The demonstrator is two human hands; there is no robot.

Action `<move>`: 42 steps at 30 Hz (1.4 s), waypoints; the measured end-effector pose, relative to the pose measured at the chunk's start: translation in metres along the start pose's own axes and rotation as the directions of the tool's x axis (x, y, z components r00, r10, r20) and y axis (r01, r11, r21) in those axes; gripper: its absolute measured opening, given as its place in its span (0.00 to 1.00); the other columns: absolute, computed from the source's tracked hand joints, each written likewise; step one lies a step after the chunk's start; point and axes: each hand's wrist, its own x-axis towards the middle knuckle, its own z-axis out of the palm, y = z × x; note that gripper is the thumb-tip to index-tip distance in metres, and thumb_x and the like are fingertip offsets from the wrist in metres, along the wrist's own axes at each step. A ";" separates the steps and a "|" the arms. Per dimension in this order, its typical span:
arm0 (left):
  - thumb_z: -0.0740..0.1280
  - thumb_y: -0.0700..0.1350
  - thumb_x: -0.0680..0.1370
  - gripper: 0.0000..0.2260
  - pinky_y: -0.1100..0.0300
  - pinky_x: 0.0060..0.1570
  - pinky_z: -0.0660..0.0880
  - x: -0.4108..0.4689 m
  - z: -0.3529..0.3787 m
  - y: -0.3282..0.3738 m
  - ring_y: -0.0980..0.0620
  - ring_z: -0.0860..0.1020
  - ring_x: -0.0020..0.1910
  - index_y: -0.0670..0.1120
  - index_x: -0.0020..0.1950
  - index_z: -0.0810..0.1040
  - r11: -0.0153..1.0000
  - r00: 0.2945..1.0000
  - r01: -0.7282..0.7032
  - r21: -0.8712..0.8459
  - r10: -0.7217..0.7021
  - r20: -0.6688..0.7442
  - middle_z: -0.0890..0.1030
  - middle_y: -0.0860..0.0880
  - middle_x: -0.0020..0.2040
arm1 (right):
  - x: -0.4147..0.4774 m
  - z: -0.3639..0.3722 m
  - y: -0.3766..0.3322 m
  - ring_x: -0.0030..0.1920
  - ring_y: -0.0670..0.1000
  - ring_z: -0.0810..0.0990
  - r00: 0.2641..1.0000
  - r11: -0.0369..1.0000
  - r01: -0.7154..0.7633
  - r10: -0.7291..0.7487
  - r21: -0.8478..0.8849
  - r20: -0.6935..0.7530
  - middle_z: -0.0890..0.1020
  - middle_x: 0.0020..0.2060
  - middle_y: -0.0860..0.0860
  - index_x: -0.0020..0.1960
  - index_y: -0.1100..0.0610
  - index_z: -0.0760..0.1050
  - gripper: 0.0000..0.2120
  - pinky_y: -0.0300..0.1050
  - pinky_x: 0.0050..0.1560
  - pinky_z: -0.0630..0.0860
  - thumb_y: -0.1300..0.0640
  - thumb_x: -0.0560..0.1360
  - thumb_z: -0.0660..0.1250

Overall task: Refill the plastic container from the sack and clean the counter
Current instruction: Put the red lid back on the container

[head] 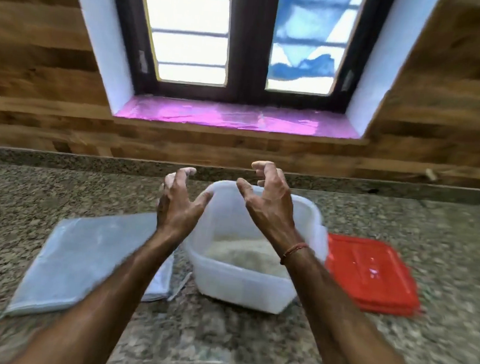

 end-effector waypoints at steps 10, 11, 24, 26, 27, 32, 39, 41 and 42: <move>0.70 0.69 0.71 0.37 0.48 0.60 0.77 -0.083 0.157 0.140 0.46 0.80 0.60 0.51 0.74 0.70 1.000 0.860 -0.003 0.000 0.003 0.511 0.79 0.48 0.66 | -0.019 -0.156 0.197 0.58 0.58 0.79 0.942 0.912 -0.332 0.333 -0.239 -0.038 0.79 0.57 0.54 0.61 0.52 0.73 0.20 0.51 0.54 0.77 0.42 0.75 0.70; 0.70 0.69 0.71 0.37 0.50 0.60 0.76 -0.089 0.167 0.144 0.45 0.79 0.62 0.50 0.74 0.70 0.999 0.848 -0.021 0.030 0.002 0.531 0.79 0.47 0.66 | -0.025 -0.164 0.216 0.60 0.59 0.78 0.925 0.891 -0.371 0.378 -0.260 -0.026 0.79 0.58 0.55 0.61 0.52 0.73 0.21 0.52 0.55 0.77 0.42 0.75 0.70; 0.71 0.55 0.74 0.16 0.55 0.45 0.68 -0.088 0.217 0.171 0.38 0.81 0.55 0.50 0.59 0.79 0.990 0.949 0.061 0.130 -0.098 0.300 0.83 0.44 0.56 | -0.047 -0.207 0.383 0.70 0.65 0.67 0.577 0.441 -0.697 0.813 -0.565 -0.077 0.61 0.75 0.63 0.78 0.47 0.54 0.59 0.66 0.68 0.68 0.28 0.57 0.77; 0.71 0.55 0.74 0.16 0.56 0.45 0.67 -0.087 0.220 0.175 0.39 0.81 0.55 0.50 0.59 0.79 0.987 0.952 0.076 0.143 -0.114 0.285 0.83 0.45 0.57 | -0.045 -0.210 0.390 0.71 0.65 0.67 0.539 0.432 -0.719 0.841 -0.544 -0.045 0.62 0.74 0.64 0.80 0.48 0.50 0.62 0.65 0.68 0.67 0.31 0.58 0.80; 0.70 0.55 0.74 0.16 0.56 0.45 0.67 -0.087 0.221 0.176 0.39 0.81 0.55 0.50 0.59 0.79 0.985 0.952 0.087 0.148 -0.125 0.278 0.83 0.45 0.57 | -0.045 -0.210 0.393 0.71 0.64 0.68 0.529 0.431 -0.719 0.848 -0.544 -0.027 0.63 0.73 0.64 0.81 0.49 0.48 0.63 0.64 0.68 0.67 0.33 0.59 0.80; 0.70 0.55 0.74 0.14 0.56 0.43 0.66 -0.084 0.225 0.179 0.41 0.81 0.53 0.51 0.56 0.79 0.980 0.952 0.098 0.174 -0.144 0.270 0.83 0.47 0.55 | -0.049 -0.182 0.387 0.62 0.61 0.70 0.588 0.522 -0.677 0.808 -0.518 0.046 0.68 0.65 0.60 0.76 0.45 0.52 0.61 0.53 0.56 0.69 0.34 0.54 0.83; 0.67 0.62 0.70 0.16 0.50 0.48 0.80 -0.080 0.223 0.174 0.46 0.84 0.38 0.54 0.52 0.78 0.984 0.946 0.103 0.142 -0.141 0.290 0.84 0.54 0.51 | -0.054 -0.180 0.397 0.53 0.59 0.78 0.466 0.466 -0.867 0.884 -0.177 0.043 0.73 0.54 0.55 0.62 0.49 0.65 0.45 0.60 0.50 0.81 0.35 0.54 0.83; 0.67 0.61 0.71 0.16 0.50 0.49 0.79 -0.079 0.223 0.174 0.46 0.84 0.38 0.53 0.52 0.78 0.985 0.947 0.094 0.142 -0.132 0.294 0.83 0.53 0.53 | -0.054 -0.194 0.400 0.44 0.59 0.86 0.399 0.384 -0.915 0.905 0.123 0.145 0.84 0.49 0.57 0.60 0.58 0.75 0.36 0.61 0.44 0.85 0.44 0.60 0.83; 0.67 0.61 0.71 0.16 0.50 0.49 0.79 -0.079 0.224 0.173 0.45 0.84 0.39 0.53 0.52 0.78 0.986 0.948 0.093 0.138 -0.130 0.289 0.84 0.53 0.53 | -0.055 -0.199 0.400 0.43 0.59 0.88 0.404 0.360 -0.907 0.891 0.218 0.206 0.86 0.47 0.59 0.61 0.60 0.77 0.31 0.60 0.45 0.86 0.48 0.64 0.82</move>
